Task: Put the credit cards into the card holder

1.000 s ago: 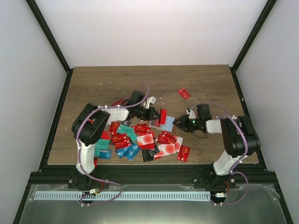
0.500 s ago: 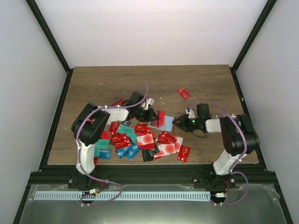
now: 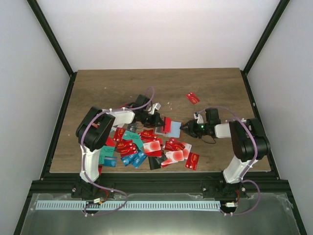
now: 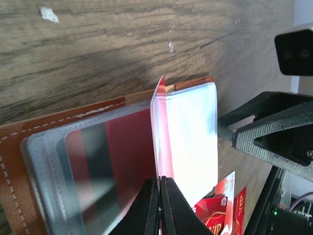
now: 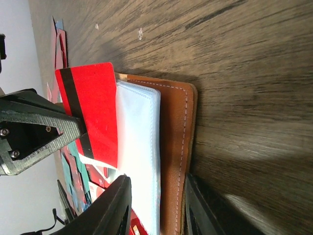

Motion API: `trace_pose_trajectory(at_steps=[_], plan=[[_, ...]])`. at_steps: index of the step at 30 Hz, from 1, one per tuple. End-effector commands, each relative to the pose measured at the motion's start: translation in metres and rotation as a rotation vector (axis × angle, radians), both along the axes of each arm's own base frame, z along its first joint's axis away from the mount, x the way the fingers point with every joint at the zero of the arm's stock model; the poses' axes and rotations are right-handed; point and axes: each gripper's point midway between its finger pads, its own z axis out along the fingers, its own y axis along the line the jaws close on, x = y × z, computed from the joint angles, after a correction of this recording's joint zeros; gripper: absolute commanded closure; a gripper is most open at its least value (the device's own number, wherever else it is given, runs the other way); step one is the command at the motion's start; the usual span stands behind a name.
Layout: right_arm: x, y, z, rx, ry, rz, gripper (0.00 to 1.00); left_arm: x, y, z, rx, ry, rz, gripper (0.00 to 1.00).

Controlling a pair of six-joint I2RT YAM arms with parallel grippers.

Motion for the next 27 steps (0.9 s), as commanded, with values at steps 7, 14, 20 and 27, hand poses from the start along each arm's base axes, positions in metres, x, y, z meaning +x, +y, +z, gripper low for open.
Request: trace_pose_trajectory(at_steps=[7,14,20,27], plan=[[0.001,-0.007,-0.016,-0.038,0.056,-0.029,0.67,-0.026,0.004,-0.022,0.032,0.123,-0.088,0.96],[0.0,-0.006,-0.018,-0.038,0.061,-0.031,0.67,-0.029,0.002,-0.022,0.002,0.162,-0.06,0.96],[0.0,-0.006,-0.018,-0.037,0.062,-0.032,0.68,-0.032,0.002,-0.026,-0.024,0.211,-0.026,0.96],[-0.002,-0.007,-0.02,-0.036,0.062,-0.034,0.7,-0.039,0.002,-0.03,-0.039,0.254,-0.021,0.96]])
